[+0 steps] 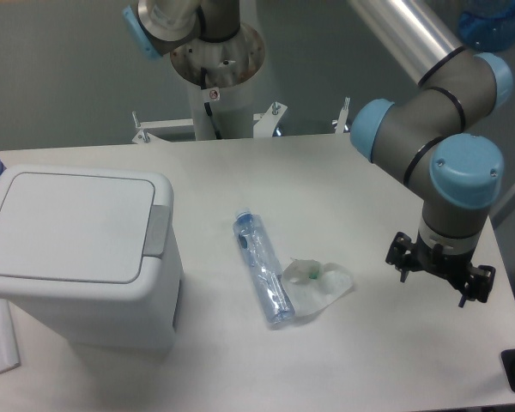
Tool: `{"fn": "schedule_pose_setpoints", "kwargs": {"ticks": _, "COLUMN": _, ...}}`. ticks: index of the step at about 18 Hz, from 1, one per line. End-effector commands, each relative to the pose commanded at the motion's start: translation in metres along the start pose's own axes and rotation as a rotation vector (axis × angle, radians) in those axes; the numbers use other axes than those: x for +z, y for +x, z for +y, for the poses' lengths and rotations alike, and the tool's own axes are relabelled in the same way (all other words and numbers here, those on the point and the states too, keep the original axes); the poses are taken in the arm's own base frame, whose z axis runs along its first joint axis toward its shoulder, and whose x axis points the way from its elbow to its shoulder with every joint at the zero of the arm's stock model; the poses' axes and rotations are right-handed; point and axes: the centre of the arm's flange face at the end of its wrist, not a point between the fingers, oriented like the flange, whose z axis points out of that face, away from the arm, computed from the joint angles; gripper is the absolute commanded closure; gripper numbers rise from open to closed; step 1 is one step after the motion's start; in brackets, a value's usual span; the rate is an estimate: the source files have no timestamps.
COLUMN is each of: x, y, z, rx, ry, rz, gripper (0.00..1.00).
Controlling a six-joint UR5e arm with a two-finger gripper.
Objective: Open the trash can
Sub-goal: 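Move the gripper from its start pose toward the trash can, then swing the gripper over the bottle to the trash can lid edge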
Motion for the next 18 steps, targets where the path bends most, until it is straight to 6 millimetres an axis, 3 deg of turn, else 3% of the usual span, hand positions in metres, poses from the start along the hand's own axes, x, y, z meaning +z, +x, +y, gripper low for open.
{"fn": "schedule_pose_setpoints", "kwargs": {"ticks": 7, "x": -0.055, "y": 0.047, "z": -0.038, "rx": -0.261, "ry": 0.155, "rz": 0.07, "gripper": 0.0}}
{"fn": "schedule_pose_setpoints", "kwargs": {"ticks": 11, "x": -0.077, "y": 0.07, "z": -0.043, "rx": -0.345, "ry": 0.201, "rz": 0.101, "gripper": 0.0}}
{"fn": "schedule_pose_setpoints", "kwargs": {"ticks": 14, "x": -0.106, "y": 0.09, "z": -0.043, "rx": -0.395, "ry": 0.26, "rz": 0.13, "gripper": 0.0}}
{"fn": "schedule_pose_setpoints", "kwargs": {"ticks": 18, "x": -0.138, "y": 0.123, "z": -0.06, "rx": -0.438, "ry": 0.317, "rz": 0.162, "gripper": 0.0}}
